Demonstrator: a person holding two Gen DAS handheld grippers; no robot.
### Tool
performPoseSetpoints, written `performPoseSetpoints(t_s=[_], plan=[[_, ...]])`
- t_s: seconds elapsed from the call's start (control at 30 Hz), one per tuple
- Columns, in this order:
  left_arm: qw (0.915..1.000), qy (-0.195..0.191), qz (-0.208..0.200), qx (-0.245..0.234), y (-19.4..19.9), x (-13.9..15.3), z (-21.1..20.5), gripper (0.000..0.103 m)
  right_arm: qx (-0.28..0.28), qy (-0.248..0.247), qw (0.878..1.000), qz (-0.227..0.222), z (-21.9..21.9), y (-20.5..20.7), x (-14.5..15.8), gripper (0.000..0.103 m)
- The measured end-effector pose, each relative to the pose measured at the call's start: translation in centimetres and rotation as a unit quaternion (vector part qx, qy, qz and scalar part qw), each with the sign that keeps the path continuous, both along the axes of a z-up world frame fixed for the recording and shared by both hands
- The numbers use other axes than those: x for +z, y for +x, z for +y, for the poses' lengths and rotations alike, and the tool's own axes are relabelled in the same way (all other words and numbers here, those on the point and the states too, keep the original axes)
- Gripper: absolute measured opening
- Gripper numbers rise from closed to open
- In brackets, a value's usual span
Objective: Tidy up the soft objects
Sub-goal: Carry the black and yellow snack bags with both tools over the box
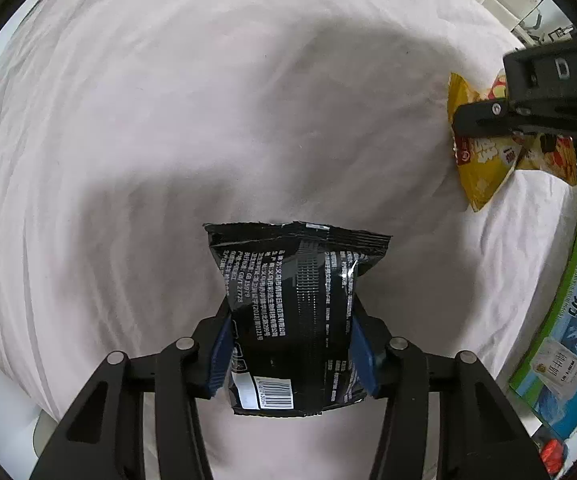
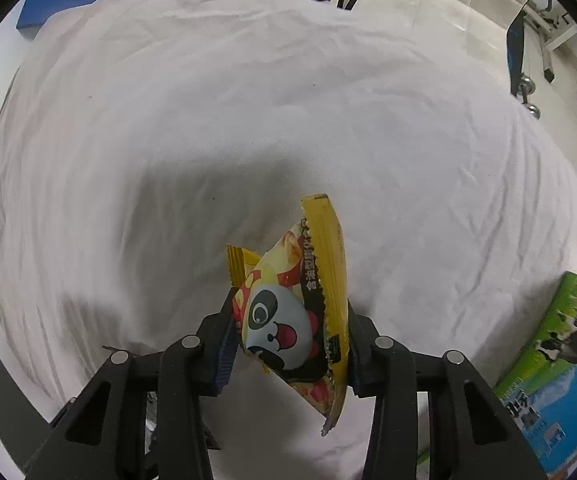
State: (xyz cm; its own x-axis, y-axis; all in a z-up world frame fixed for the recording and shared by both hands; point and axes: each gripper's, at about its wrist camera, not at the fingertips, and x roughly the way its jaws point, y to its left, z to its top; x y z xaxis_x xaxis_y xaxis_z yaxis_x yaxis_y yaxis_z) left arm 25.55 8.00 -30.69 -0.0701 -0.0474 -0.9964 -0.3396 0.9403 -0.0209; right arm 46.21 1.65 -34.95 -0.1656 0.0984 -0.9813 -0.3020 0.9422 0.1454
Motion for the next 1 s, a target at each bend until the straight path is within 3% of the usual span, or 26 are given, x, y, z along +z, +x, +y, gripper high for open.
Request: performPoseSetpoints(t_s=[0.33,0.53,0.8,1.0], plan=[[0.9985,-0.004,-0.052,-0.012,-0.2,5.1,0.3,0.048,-0.004,0.016,0.999,-0.035,-1.8,-1.5,4.7,0.044],[0.9948,-0.011,-0.098,-0.027,-1.1,9.4,-0.9,0.048,-0.019,0.046,0.997,-0.065,-4.8,-3.4,10.2,0.044],[0.9829,-0.026,-0.172,-0.062,-2.8,17.1,-3.8,0.048,-0.057,0.089,0.987,-0.121,-10.6,-8.1,17.9,0.044],[0.9696,-0.041,-0.216,-0.107,-4.1,22.2,-8.4,0.048,-0.091,0.091,0.978,-0.163,-16.8,-12.8,23.6,0.044]])
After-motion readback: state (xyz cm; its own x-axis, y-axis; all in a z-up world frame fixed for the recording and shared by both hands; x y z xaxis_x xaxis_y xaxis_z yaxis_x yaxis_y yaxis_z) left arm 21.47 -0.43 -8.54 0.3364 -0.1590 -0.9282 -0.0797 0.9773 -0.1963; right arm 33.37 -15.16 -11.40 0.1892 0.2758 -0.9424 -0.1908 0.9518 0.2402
